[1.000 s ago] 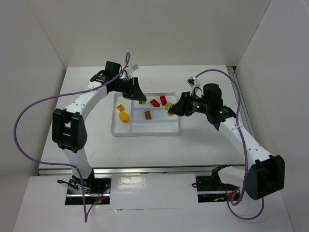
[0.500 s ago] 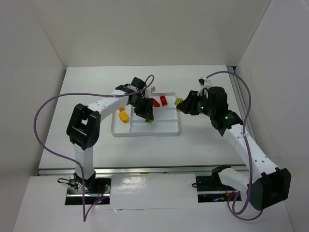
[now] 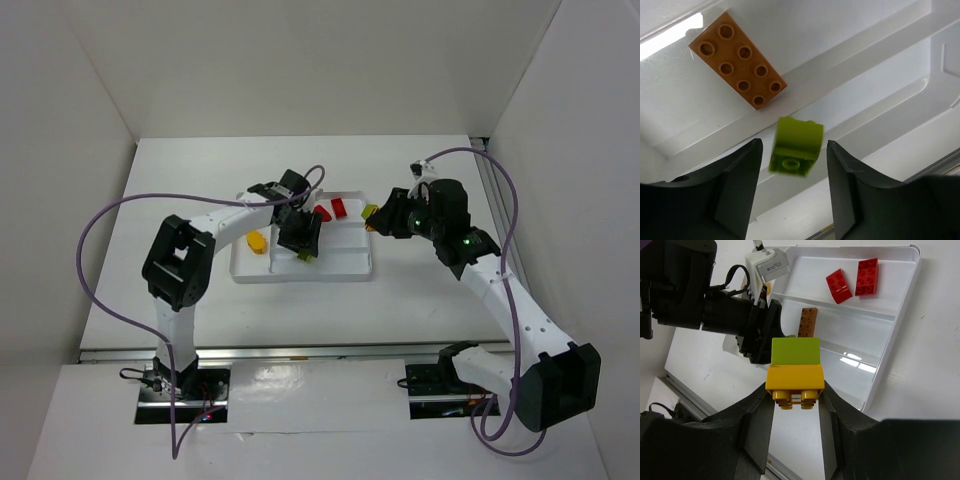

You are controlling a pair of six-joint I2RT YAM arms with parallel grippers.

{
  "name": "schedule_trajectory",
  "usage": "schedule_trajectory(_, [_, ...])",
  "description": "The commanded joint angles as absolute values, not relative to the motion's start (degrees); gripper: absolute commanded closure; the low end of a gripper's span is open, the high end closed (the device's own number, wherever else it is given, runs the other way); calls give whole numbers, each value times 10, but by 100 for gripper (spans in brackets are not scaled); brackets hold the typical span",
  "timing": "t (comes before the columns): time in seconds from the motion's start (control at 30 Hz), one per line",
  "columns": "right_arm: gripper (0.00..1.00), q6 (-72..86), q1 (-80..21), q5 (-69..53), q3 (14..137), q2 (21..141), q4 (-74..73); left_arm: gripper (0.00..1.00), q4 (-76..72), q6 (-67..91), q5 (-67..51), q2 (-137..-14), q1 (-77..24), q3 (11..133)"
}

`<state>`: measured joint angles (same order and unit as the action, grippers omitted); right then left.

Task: Sort the legos into containers by color

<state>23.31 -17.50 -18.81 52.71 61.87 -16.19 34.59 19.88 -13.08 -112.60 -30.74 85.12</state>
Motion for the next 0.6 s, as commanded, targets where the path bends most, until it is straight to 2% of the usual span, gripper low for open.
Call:
schedule_trajectory(0.0, [82,231,-178,-185,524,620,-163,31,366,206,-124,-1119,-318,868])
schedule_trajectory(0.1, [82,226,-178,-192,524,620,-163,16,390,200,-130,-1096,-318,884])
schedule_trajectory(0.13, [82,226,-178,-203,524,620,-163,6,402,200,-130,-1090,-318,884])
schedule_trajectory(0.2, [82,221,-178,-216,524,620,-163,1,417,195,-130,-1078,-318,905])
schedule_trajectory(0.27, [82,215,-178,-242,524,620,-157,3,462,183,-124,-1070,-318,926])
schedule_trajectory(0.37, [82,209,-173,-291,531,614,-150,14,483,165,-129,-1034,-310,961])
schedule_trajectory(0.47, [82,196,-162,-371,555,632,-163,23,483,149,-298,-998,-248,961])
schedule_trajectory(0.57, [82,182,-162,-473,565,645,-148,21,402,135,-482,-954,-189,892])
